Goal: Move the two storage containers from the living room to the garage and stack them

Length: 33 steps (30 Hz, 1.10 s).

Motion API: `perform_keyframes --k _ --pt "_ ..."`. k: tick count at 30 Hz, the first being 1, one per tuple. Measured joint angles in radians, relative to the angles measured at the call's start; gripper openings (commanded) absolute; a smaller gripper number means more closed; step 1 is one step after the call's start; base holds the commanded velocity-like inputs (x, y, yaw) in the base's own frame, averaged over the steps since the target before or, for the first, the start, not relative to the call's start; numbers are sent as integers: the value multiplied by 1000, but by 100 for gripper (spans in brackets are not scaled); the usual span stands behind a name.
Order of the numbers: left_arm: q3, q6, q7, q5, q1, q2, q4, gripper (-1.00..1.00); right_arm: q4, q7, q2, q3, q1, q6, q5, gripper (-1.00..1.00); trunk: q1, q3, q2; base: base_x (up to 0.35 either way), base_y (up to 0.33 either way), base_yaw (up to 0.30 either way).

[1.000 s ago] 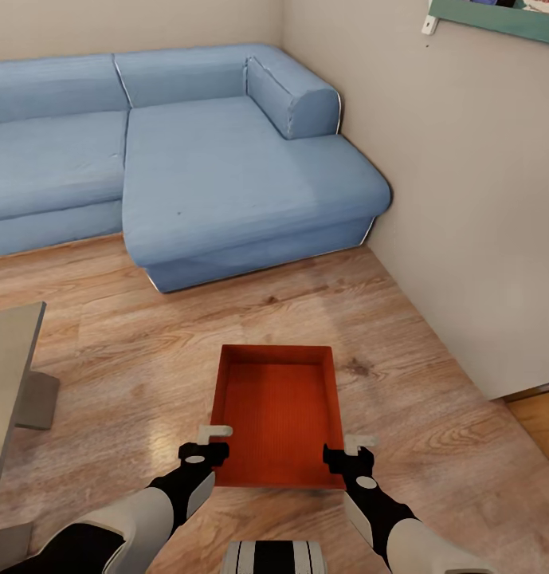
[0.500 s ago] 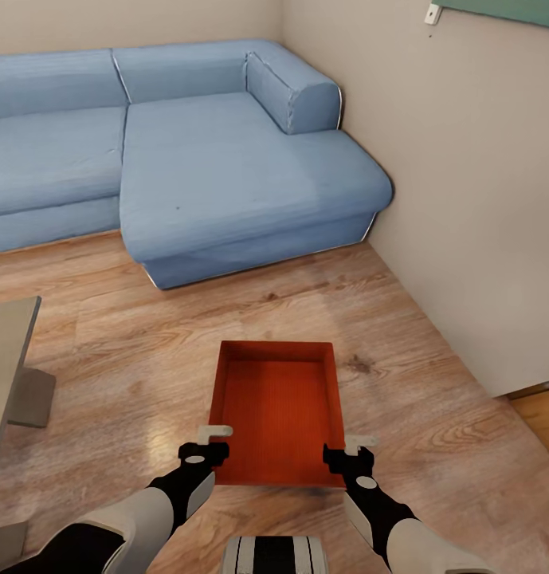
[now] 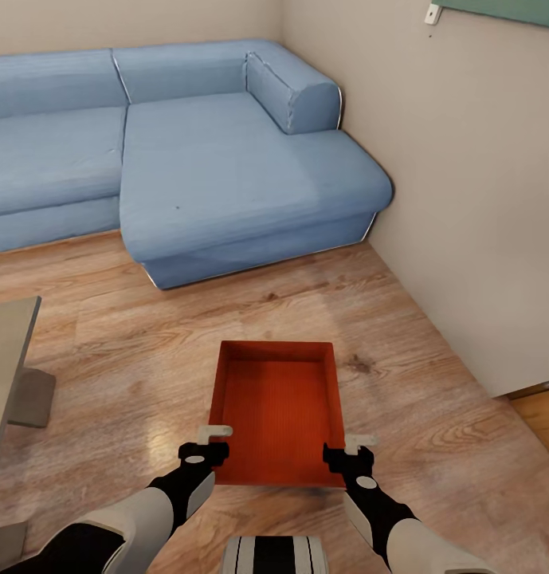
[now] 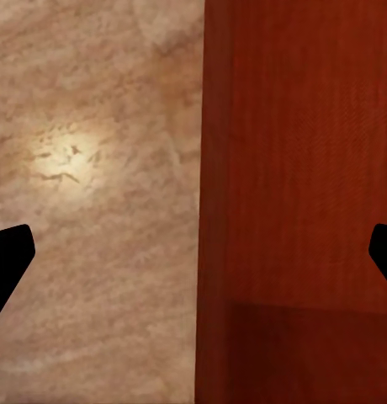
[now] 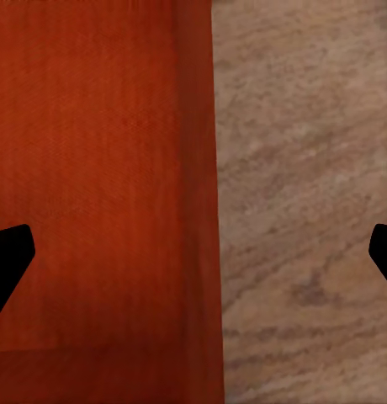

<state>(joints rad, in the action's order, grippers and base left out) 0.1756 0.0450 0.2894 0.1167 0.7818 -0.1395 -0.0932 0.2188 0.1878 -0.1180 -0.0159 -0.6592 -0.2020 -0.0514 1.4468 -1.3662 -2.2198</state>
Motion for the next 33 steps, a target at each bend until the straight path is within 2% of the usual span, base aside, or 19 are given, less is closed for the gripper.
perform_keyframes --k 17,18,19,22,24,33 --pt "1 0 0 -2 0 2 -8 100 0 0 -2 -1 0 -6 2 100 0 0 0 0 0 0" --pt "1 0 0 -2 0 2 -8 -100 0 0 -2 0 0 -6 2 100 0 0 0 0 0 0" --pt "1 0 0 -2 0 2 -7 -100 0 0 -1 0 0 -7 2 -100 0 0 0 0 0 0" --pt "3 -1 -5 1 0 2 -3 -100 -4 0 -1 -1 0 -8 2 -100 0 0 0 0 0 0" --pt "13 -1 -14 7 0 1 -3 -100 -15 -8 -3 18 0 -9 -5 -100 0 0 0 0 0 0" --pt "13 -1 -7 5 0 -2 -2 -100 -19 -7 -1 17 0 -13 -7 -100 0 0 0 0 0 0"
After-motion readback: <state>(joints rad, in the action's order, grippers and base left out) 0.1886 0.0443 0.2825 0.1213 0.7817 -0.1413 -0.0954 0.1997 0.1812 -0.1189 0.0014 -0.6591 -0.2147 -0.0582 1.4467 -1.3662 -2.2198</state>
